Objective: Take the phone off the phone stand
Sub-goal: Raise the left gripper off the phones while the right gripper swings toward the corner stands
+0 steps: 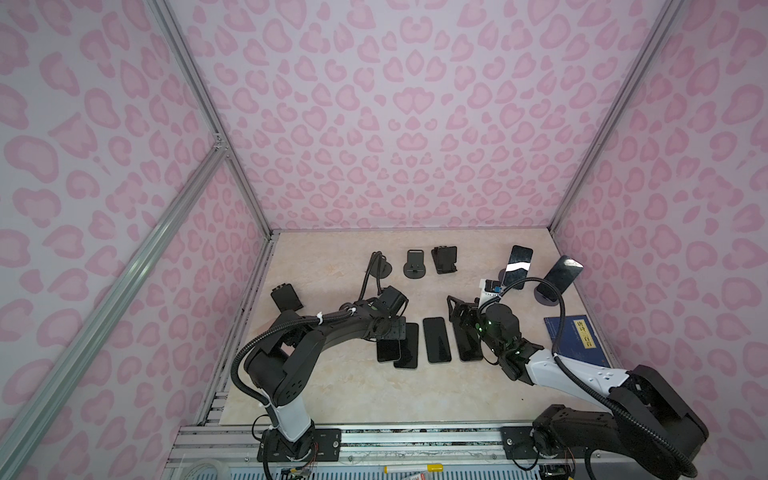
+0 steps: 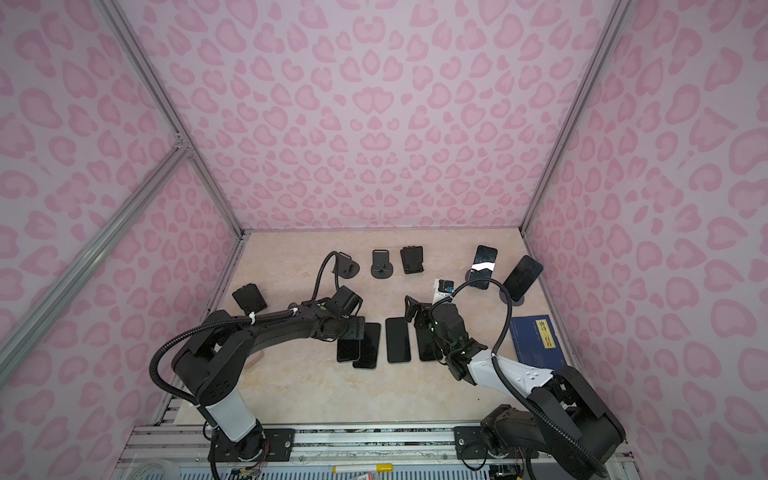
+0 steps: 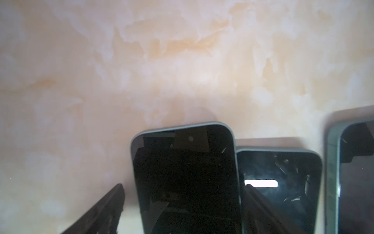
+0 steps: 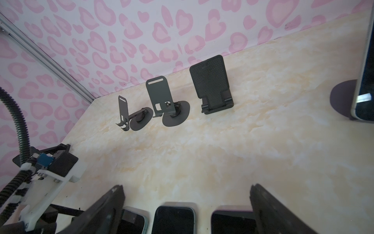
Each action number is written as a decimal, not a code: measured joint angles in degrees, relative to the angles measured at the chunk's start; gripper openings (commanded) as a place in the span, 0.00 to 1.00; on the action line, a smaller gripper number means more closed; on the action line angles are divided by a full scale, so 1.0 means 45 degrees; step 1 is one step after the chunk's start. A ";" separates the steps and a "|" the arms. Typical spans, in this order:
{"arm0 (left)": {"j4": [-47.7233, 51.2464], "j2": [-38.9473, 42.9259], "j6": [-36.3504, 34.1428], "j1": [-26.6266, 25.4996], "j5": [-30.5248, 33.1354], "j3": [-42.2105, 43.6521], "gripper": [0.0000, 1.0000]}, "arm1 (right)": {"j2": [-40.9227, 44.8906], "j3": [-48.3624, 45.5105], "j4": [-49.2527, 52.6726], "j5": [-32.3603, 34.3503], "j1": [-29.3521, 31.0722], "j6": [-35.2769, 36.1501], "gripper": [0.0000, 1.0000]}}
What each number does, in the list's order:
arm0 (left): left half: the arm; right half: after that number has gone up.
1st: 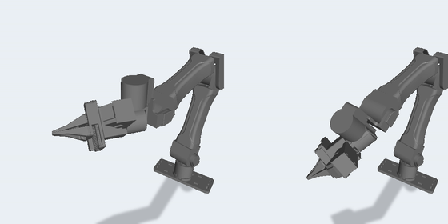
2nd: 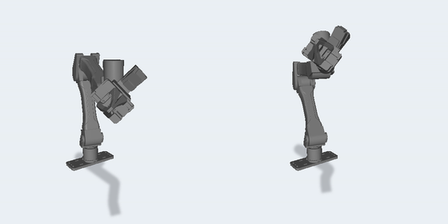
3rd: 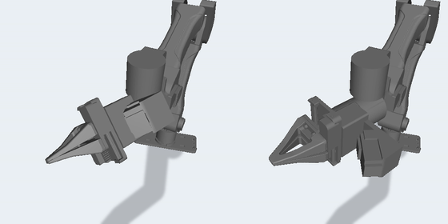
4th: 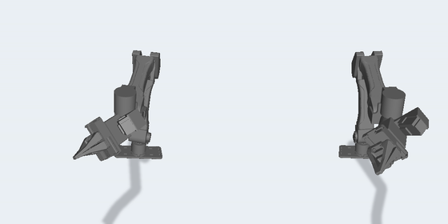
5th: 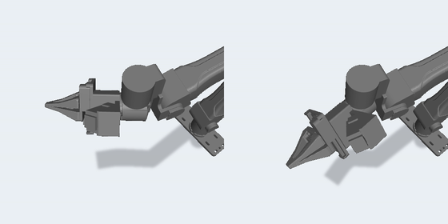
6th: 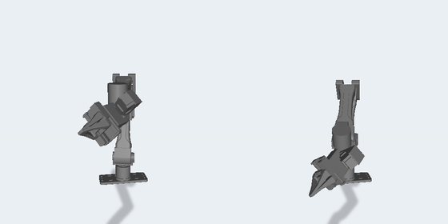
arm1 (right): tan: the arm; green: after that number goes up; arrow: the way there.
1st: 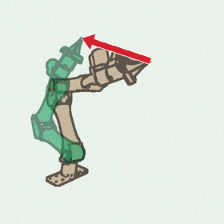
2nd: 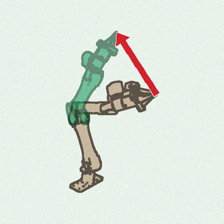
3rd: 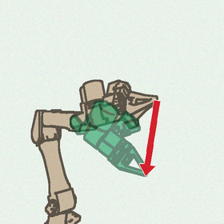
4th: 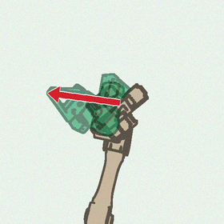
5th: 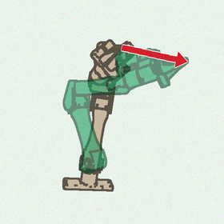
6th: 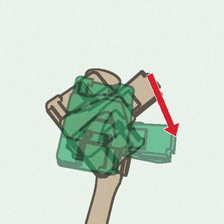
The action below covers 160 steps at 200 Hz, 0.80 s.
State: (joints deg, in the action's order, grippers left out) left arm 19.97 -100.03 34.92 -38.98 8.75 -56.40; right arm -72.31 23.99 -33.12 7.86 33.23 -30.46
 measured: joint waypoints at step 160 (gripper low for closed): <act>0.0126 0.2788 -0.0175 0.0248 -0.0680 0.2200 0.92 | 0.0078 0.0000 0.0000 -0.0058 0.0044 0.0058 0.99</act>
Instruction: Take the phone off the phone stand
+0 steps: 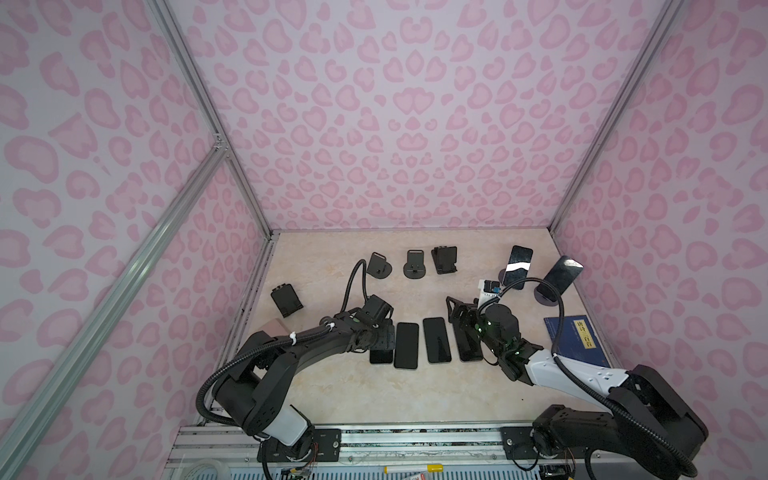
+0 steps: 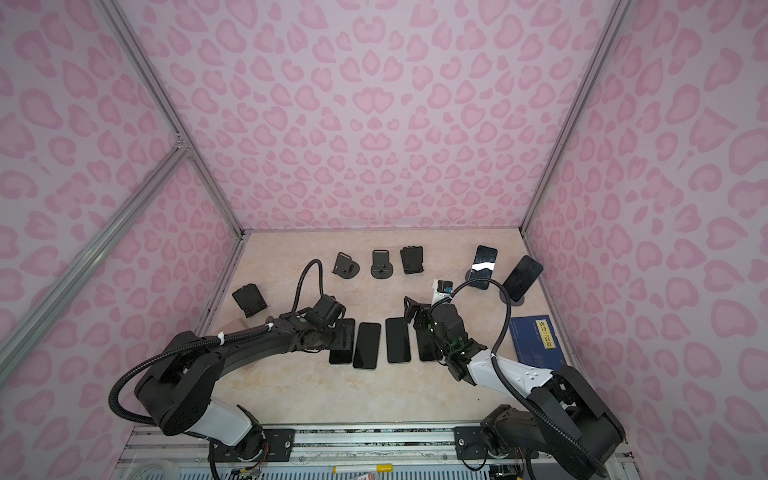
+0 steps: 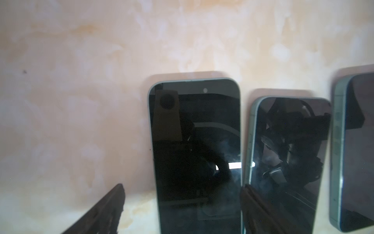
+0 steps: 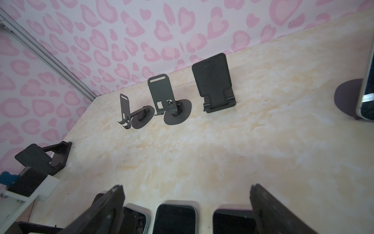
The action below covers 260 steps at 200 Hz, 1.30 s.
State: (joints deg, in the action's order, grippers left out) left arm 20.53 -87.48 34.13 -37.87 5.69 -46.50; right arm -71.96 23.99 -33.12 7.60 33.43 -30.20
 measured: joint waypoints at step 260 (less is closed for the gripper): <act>-0.1923 1.0846 0.1015 -0.0015 0.0384 0.3905 0.99 | -0.8573 1.5465 1.3002 0.1496 -0.7373 0.2472 0.99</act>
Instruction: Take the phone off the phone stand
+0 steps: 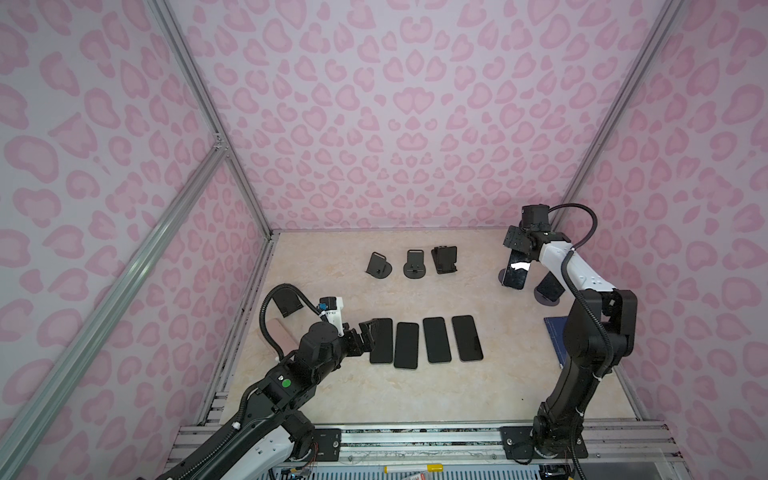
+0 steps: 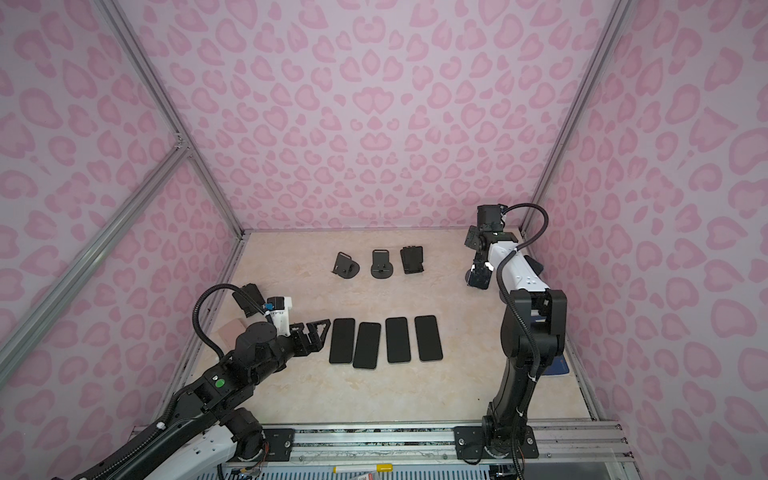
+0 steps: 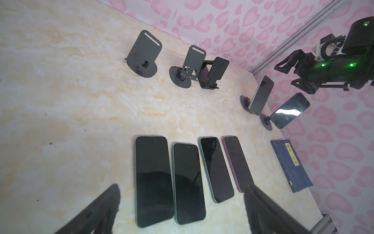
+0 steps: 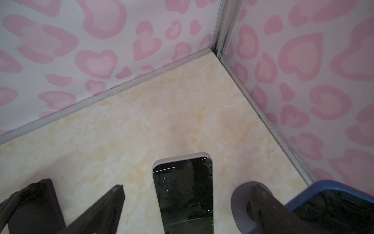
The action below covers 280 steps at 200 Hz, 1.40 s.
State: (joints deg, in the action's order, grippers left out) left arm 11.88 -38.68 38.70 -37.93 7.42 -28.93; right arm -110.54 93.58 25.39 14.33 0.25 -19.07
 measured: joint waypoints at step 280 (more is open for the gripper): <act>-0.1302 -0.2793 -0.0233 0.0000 -0.0709 -0.0753 0.98 | -0.2293 0.0937 0.0631 -0.2195 -0.0797 0.1054 0.67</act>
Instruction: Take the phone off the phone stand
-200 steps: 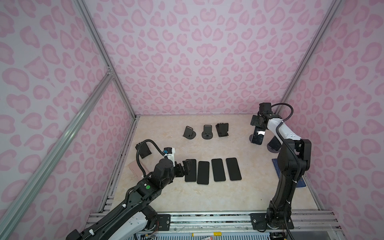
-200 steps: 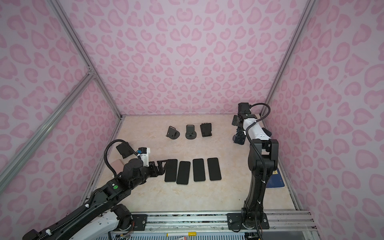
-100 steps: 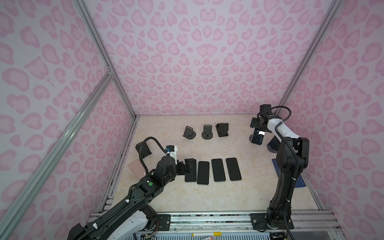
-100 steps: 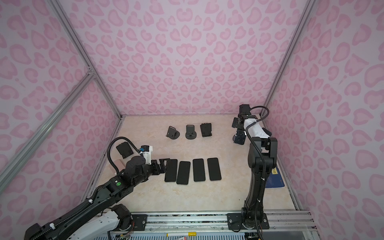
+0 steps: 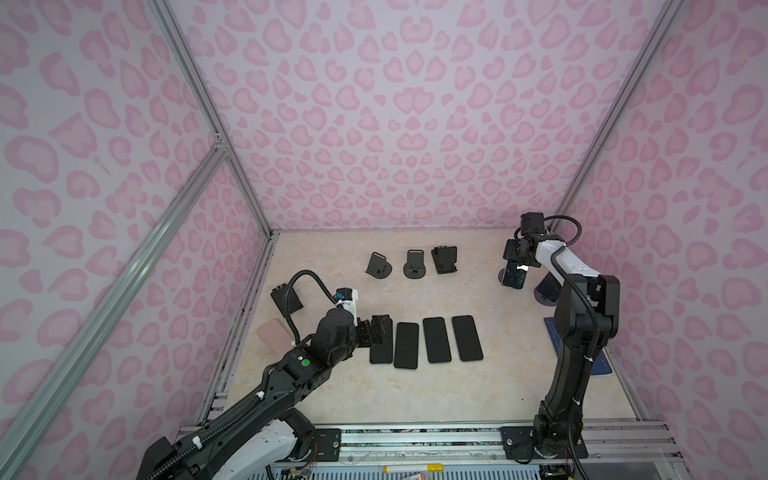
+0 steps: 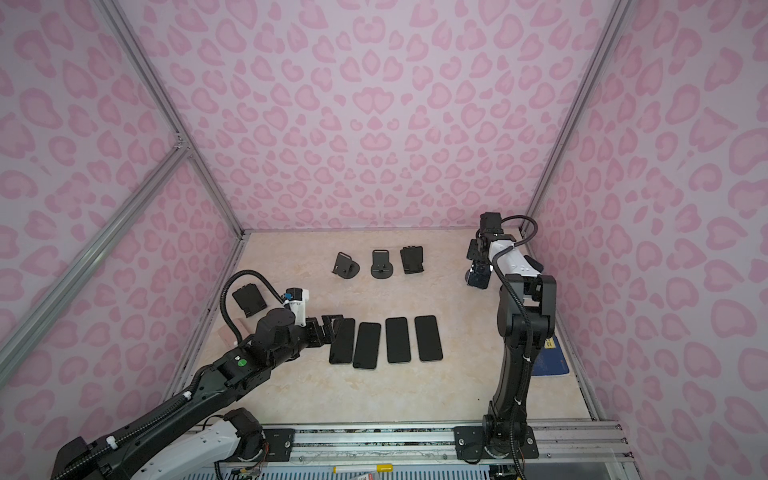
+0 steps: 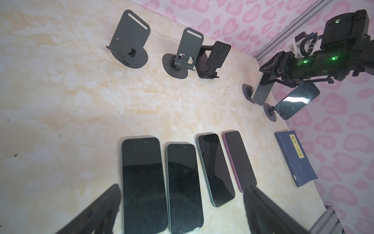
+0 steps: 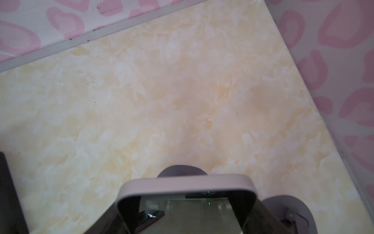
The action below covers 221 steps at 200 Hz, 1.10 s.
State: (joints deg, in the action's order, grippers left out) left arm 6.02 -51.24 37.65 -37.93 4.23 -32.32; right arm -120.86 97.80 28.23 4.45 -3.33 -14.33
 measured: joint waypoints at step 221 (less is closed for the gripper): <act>-0.0019 0.0665 -0.0092 0.0000 -0.0228 0.0024 0.98 | 0.3371 -0.1904 -0.0753 0.0423 0.0699 0.0024 0.56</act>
State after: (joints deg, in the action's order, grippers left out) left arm 5.93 -48.25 37.23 -37.93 3.20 -32.21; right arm -105.69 89.23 24.84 6.35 -0.19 -14.22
